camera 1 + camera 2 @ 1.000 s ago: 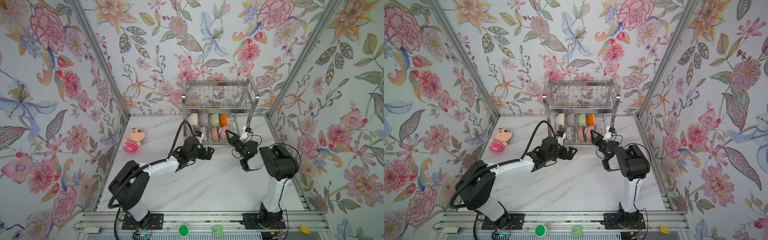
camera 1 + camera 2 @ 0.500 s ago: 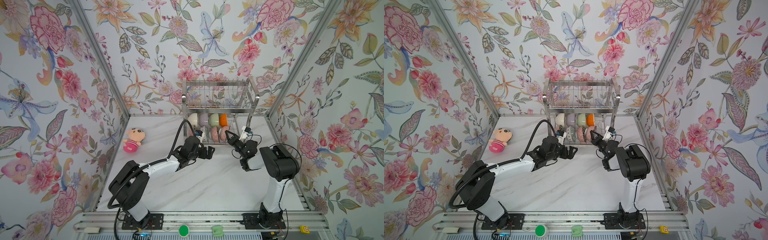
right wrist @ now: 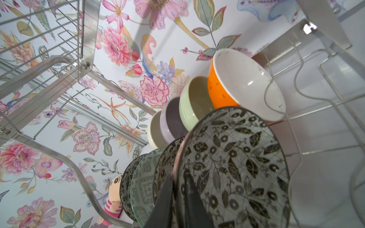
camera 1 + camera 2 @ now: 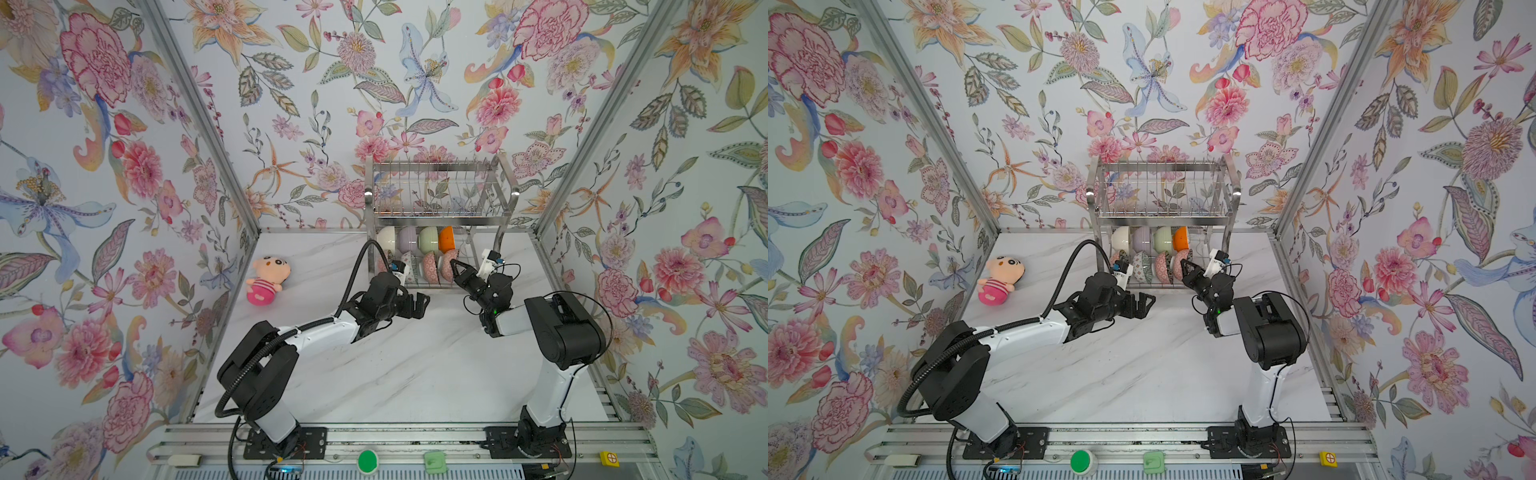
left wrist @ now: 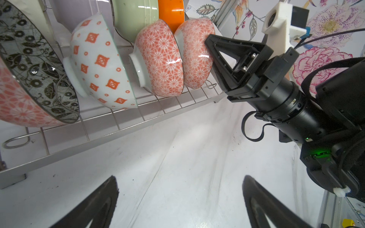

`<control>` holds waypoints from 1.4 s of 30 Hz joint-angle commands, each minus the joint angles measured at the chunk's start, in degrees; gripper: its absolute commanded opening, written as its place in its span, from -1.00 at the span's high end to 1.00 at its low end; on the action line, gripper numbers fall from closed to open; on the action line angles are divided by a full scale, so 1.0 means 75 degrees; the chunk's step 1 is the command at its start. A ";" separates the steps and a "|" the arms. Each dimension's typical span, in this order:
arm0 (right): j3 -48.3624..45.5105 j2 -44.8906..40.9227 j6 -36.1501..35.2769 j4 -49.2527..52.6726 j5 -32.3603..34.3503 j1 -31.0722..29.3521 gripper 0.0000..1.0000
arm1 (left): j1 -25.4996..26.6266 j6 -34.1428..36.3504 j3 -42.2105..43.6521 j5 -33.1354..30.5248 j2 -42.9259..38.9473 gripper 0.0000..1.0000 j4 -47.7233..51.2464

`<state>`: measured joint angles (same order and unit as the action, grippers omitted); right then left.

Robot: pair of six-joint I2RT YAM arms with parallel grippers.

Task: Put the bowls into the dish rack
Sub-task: 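Lower the leaf-patterned bowl upright into the rack beside the other leaf-patterned bowl, then open the right gripper and withdraw it from the rack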

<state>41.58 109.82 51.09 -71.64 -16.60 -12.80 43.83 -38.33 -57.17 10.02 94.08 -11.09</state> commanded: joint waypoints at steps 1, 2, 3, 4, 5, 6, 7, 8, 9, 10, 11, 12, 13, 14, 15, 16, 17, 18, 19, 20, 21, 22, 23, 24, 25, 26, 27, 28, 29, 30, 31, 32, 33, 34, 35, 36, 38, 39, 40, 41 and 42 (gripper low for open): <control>0.0069 0.0111 0.0210 0.0852 0.0377 0.0113 0.67 | 0.0085 0.0054 -0.0136 -0.0117 -0.0222 -0.99 0.0092; 0.0063 0.0100 0.0224 0.0850 0.0374 0.0113 0.63 | 0.0085 0.0049 -0.0147 -0.0117 -0.0222 -0.99 0.0094; 0.0051 0.0082 0.0220 0.0858 0.0379 0.0113 0.63 | 0.0086 0.0054 -0.0147 -0.0123 -0.0228 -0.99 0.0096; 0.0046 0.0067 0.0224 0.0875 0.0376 0.0113 0.62 | 0.0083 0.0050 -0.0147 -0.0129 -0.0225 -0.99 0.0092; 0.0035 0.0045 0.0210 0.0879 0.0395 0.0113 0.62 | 0.0087 0.0060 -0.0146 -0.0131 -0.0217 -0.99 0.0094; 0.0031 0.0030 0.0219 0.0885 0.0388 0.0113 0.62 | 0.0096 0.0052 -0.0159 -0.0126 -0.0217 -0.99 0.0096; 0.0022 -0.0002 0.0200 0.0898 0.0397 0.0113 0.61 | 0.0091 0.0059 -0.0160 -0.0120 -0.0206 -0.99 0.0096; 0.0022 -0.0028 0.0190 0.0922 0.0402 0.0113 0.60 | 0.0097 0.0056 -0.0171 -0.0117 -0.0205 -0.99 0.0096; 0.0022 -0.0061 0.0162 0.0969 0.0409 0.0113 0.60 | 0.0091 0.0064 -0.0171 -0.0117 -0.0199 -0.99 0.0088; 0.0013 -0.0091 0.0140 0.1005 0.0404 0.0113 0.60 | 0.0097 0.0060 -0.0171 -0.0115 -0.0196 -0.99 0.0095; -0.0004 -0.0123 0.0119 0.1029 0.0407 0.0113 0.59 | 0.0095 0.0057 -0.0170 -0.0117 -0.0193 -0.99 0.0105; -0.0019 -0.0155 0.0111 0.1042 0.0416 0.0113 0.59 | 0.0097 0.0050 -0.0159 -0.0126 -0.0203 -0.99 0.0098; -0.0034 -0.0181 0.0107 0.1065 0.0431 0.0113 0.58 | 0.0096 0.0056 -0.0153 -0.0129 -0.0204 -0.98 0.0096; -0.0044 -0.0210 0.0100 0.1084 0.0425 0.0120 0.59 | 0.0094 0.0057 -0.0147 -0.0129 -0.0194 -0.99 0.0102; -0.0054 -0.0228 0.0097 0.1085 0.0432 0.0119 0.58 | 0.0100 0.0048 -0.0143 -0.0129 -0.0203 -0.99 0.0087; -0.0060 -0.0250 0.0092 0.1072 0.0431 0.0124 0.59 | 0.0098 0.0048 -0.0147 -0.0125 -0.0205 -0.99 0.0099; -0.0071 -0.0269 0.0101 0.1079 0.0425 0.0124 0.58 | 0.0098 0.0059 -0.0136 -0.0129 -0.0208 -0.99 0.0096; -0.0093 -0.0296 0.0093 0.1072 0.0432 0.0124 0.58 | 0.0108 0.0053 -0.0136 -0.0140 -0.0216 -0.99 0.0101; -0.0117 -0.0326 0.0107 0.1069 0.0437 0.0124 0.58 | 0.0109 0.0051 -0.0136 -0.0141 -0.0216 -0.99 0.0111; -0.0150 -0.0369 0.0104 0.1066 0.0455 0.0124 0.57 | 0.0111 0.0049 -0.0124 -0.0141 -0.0228 -0.99 0.0114; -0.0185 -0.0418 0.0091 0.1067 0.0470 0.0124 0.55 | 0.0106 0.0055 -0.0124 -0.0152 -0.0249 -0.99 0.0126; -0.0217 -0.0463 0.0098 0.1067 0.0486 0.0118 0.55 | 0.0109 0.0061 -0.0123 -0.0163 -0.0261 -0.99 0.0134; -0.0241 -0.0524 0.0078 0.1089 0.0499 0.0124 0.54 | 0.0108 0.0062 -0.0112 -0.0173 -0.0264 -0.99 0.0140; -0.0265 -0.0590 0.0056 0.1133 0.0510 0.0124 0.53 | 0.0114 0.0061 -0.0101 -0.0179 -0.0280 -0.99 0.0133; -0.0282 -0.0655 0.0031 0.1179 0.0513 0.0124 0.52 | 0.0117 0.0062 -0.0100 -0.0182 -0.0275 -0.99 0.0143; -0.0305 -0.0741 -0.0013 0.1227 0.0534 0.0124 0.51 | 0.0120 0.0065 -0.0100 -0.0188 -0.0296 -0.98 0.0143; -0.0338 -0.0823 -0.0040 0.1278 0.0548 0.0124 0.50 | 0.0120 0.0062 -0.0089 -0.0194 -0.0291 -0.99 0.0143; -0.0358 -0.0890 -0.0063 0.1323 0.0561 0.0124 0.49 | 0.0120 0.0070 -0.0089 -0.0196 -0.0291 -0.99 0.0141; -0.0375 -0.0976 -0.0109 0.1379 0.0564 0.0124 0.49 | 0.0120 0.0060 -0.0077 -0.0188 -0.0288 -0.99 0.0132; -0.0397 -0.1043 -0.0134 0.1417 0.0579 0.0125 0.48 | 0.0120 0.0056 -0.0077 -0.0190 -0.0289 -0.99 0.0143; -0.0417 -0.1118 -0.0158 0.1447 0.0589 0.0133 0.48 | 0.0132 0.0057 -0.0077 -0.0191 -0.0288 -0.99 0.0137; -0.0461 -0.1191 -0.0170 0.1474 0.0607 0.0136 0.48 | 0.0135 0.0054 -0.0065 -0.0188 -0.0288 -0.99 0.0126; -0.0490 -0.1257 -0.0195 0.1508 0.0627 0.0139 0.47 | 0.0138 0.0049 -0.0065 -0.0194 -0.0287 -0.99 0.0126; -0.0525 -0.1340 -0.0217 0.1535 0.0649 0.0137 0.47 | 0.0150 0.0054 -0.0053 -0.0199 -0.0288 -0.99 0.0141; -0.0552 -0.1421 -0.0237 0.1569 0.0652 0.0136 0.47 | 0.0147 0.0048 -0.0046 -0.0199 -0.0298 -0.99 0.0131; -0.0572 -0.1462 -0.0253 0.1593 0.0666 0.0136 0.46 | 0.0138 0.0049 -0.0043 -0.0210 -0.0300 -0.99 0.0141; -0.0609 -0.1600 -0.0290 0.1663 0.0678 0.0137 0.45 | 0.0143 0.0048 -0.0045 -0.0211 -0.0305 -0.99 0.0139; -0.0628 -0.1652 -0.0313 0.1685 0.0690 0.0136 0.44 | 0.0147 0.0050 -0.0052 -0.0213 -0.0297 -0.99 0.0137; -0.0655 -0.1717 -0.0335 0.1720 0.0706 0.0136 0.44 | 0.0155 0.0052 -0.0051 -0.0214 -0.0298 -0.99 0.0126; -0.0686 -0.1803 -0.0352 0.1769 0.0725 0.0136 0.44 | 0.0160 0.0054 -0.0062 -0.0217 -0.0293 -0.99 0.0131; -0.0712 -0.1862 -0.0373 0.1793 0.0752 0.0140 0.43 | 0.0159 0.0059 -0.0065 -0.0223 -0.0297 -0.99 0.0133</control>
<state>37.30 97.97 49.67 -59.48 -12.14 -11.90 44.29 -38.33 -57.17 9.65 93.62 -10.37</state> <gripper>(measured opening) 0.282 0.994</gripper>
